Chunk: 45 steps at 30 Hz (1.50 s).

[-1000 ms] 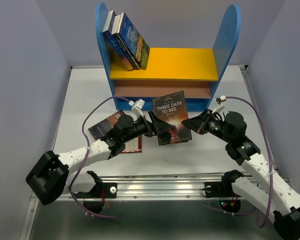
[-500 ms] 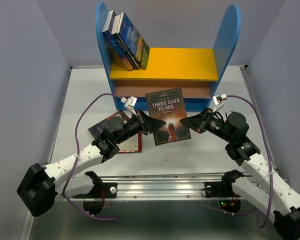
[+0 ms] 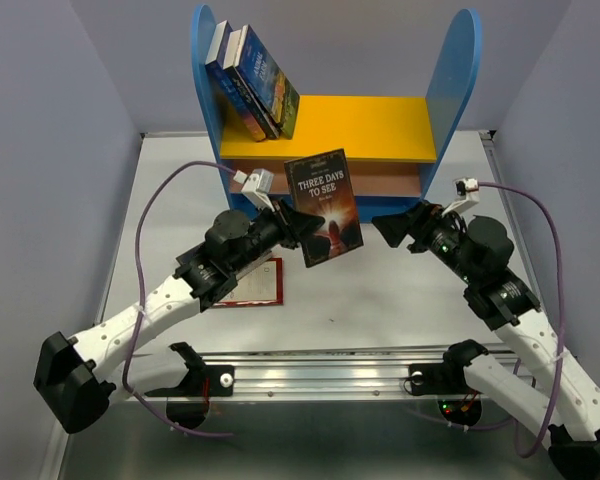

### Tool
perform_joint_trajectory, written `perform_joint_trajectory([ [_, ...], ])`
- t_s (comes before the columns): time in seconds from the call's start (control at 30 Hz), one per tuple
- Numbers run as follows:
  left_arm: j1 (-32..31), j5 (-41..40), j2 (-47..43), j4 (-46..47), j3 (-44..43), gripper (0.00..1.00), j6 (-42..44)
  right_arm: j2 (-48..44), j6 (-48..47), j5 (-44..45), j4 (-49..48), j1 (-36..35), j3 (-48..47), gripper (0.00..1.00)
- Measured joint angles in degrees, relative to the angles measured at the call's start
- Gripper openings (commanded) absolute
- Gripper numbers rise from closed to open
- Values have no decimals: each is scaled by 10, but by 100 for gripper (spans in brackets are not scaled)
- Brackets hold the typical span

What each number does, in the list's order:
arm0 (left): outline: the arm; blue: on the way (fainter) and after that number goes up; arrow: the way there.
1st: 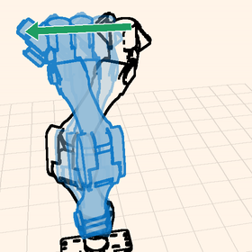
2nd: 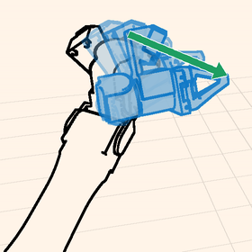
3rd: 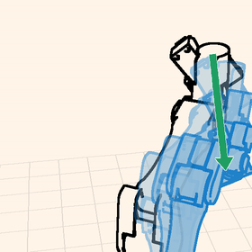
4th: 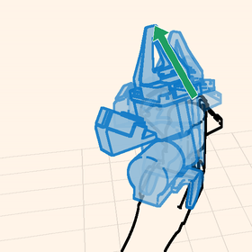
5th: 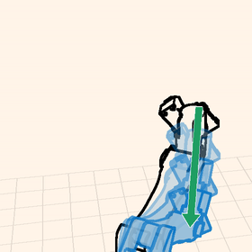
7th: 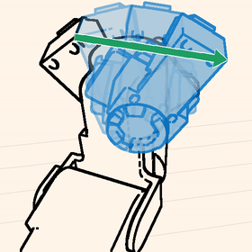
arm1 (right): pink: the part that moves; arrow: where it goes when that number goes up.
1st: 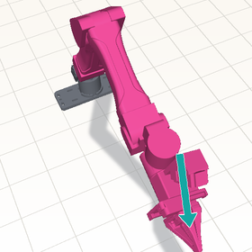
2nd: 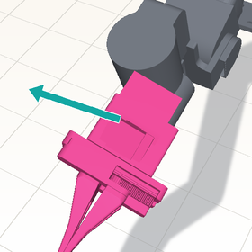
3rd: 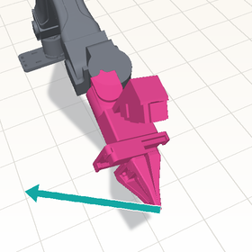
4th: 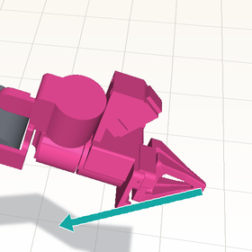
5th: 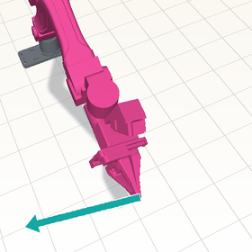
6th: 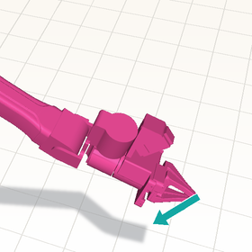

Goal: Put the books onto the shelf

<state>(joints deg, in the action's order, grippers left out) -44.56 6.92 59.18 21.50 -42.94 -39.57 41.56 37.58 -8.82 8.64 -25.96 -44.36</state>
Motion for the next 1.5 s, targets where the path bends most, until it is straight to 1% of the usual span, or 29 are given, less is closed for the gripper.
perform_joint_trajectory([
  [0.1,-5,-26,0,-29,-74,0,50,-23,-25,57,19,0,-3,100],
  [0.2,-8,-53,5,-36,-135,0,93,-30,-36,94,31,0,-3,100],
  [0.3,-8,-93,29,-34,-201,0,140,-31,-44,129,41,0,-3,100],
  [0.4,-9,-143,89,-31,-289,0,188,-28,-52,151,47,0,-3,100],
  [0.57,-8,-230,229,-6,-422,0,263,-8,-70,172,49,0,-3,100],
  [0.6,-8,-246,250,-2,-438,0,277,-5,-75,175,50,0,-3,100],
  [0.7,-8,-303,347,-2,-519,0,331,0,-87,189,51,0,-3,100],
  [0.8,-7,-342,416,-3,-566,0,374,-1,-96,200,51,0,-3,100],
  [0.97,0,-387,510,-4,-631,0,438,2,-112,215,51,0,-3,100],
  [1.1,10,-409,546,11,-666,0,467,6,-123,223,50,0,-3,100],
  [1.3,41,-439,550,50,-653,0,487,4,-140,229,46,0,-3,100],
  [1.5,70,-460,547,129,-593,0,498,-5,-154,230,41,0,0,100],
])
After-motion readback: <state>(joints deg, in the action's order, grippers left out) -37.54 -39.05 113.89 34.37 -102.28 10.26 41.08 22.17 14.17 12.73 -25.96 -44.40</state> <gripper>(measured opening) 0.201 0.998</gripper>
